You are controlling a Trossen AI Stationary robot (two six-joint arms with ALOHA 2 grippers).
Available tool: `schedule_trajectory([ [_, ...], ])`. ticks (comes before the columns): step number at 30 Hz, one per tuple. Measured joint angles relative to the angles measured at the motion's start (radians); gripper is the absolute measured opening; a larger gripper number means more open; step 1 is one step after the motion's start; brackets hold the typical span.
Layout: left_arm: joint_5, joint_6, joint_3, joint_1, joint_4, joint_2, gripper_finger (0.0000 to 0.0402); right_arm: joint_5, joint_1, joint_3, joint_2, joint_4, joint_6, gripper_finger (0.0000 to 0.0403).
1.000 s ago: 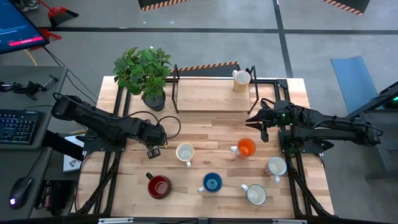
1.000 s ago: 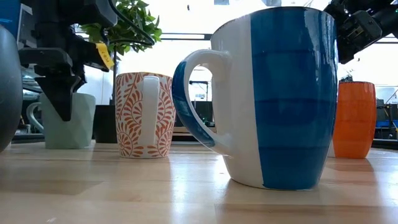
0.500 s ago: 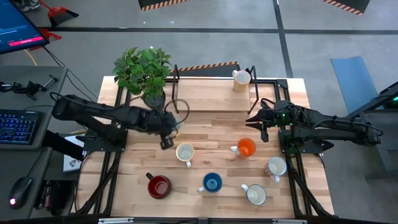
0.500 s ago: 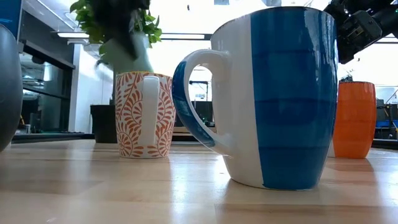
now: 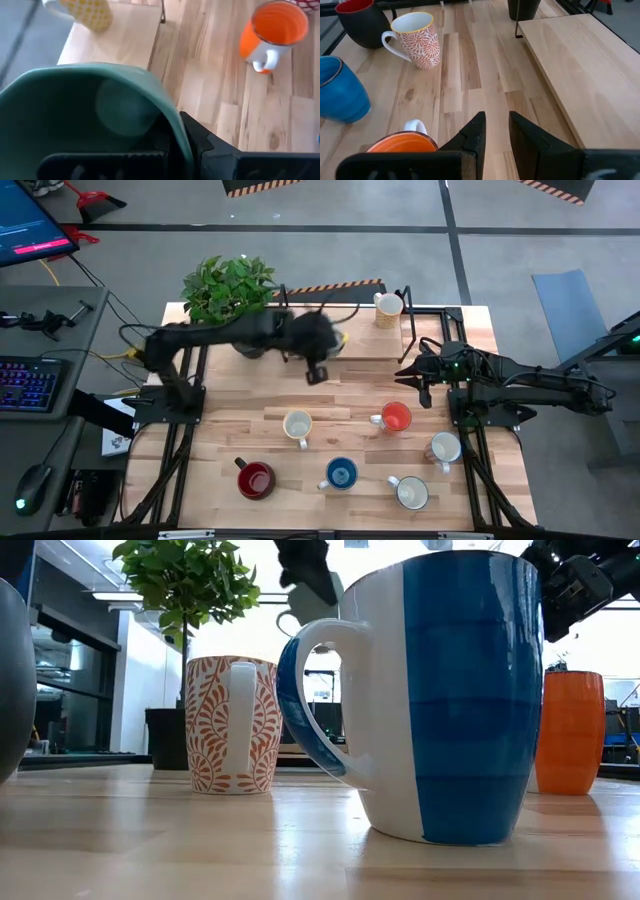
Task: Place coffee mugs
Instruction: Put the light green mug on the shelf
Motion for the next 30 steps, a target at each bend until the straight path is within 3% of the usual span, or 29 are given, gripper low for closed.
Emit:
schedule_trajectory([
  [5,0.005,0.005,0.186,0.068,-0.093,0.164,0.0005,0.000,0.000,0.000,0.000,-0.001,0.000,0.0066],
  [13,0.012,-0.017,0.367,0.130,-0.142,0.352,0.0005,-0.009,0.000,0.000,0.000,-0.003,0.000,0.0066],
  [20,-0.016,-0.095,0.400,0.166,-0.164,0.438,0.0005,-0.015,0.000,0.000,0.000,0.000,0.026,0.0066],
  [30,-0.031,-0.177,0.401,0.149,-0.164,0.449,0.0005,-0.015,0.000,0.000,0.000,0.017,0.026,0.0066],
])
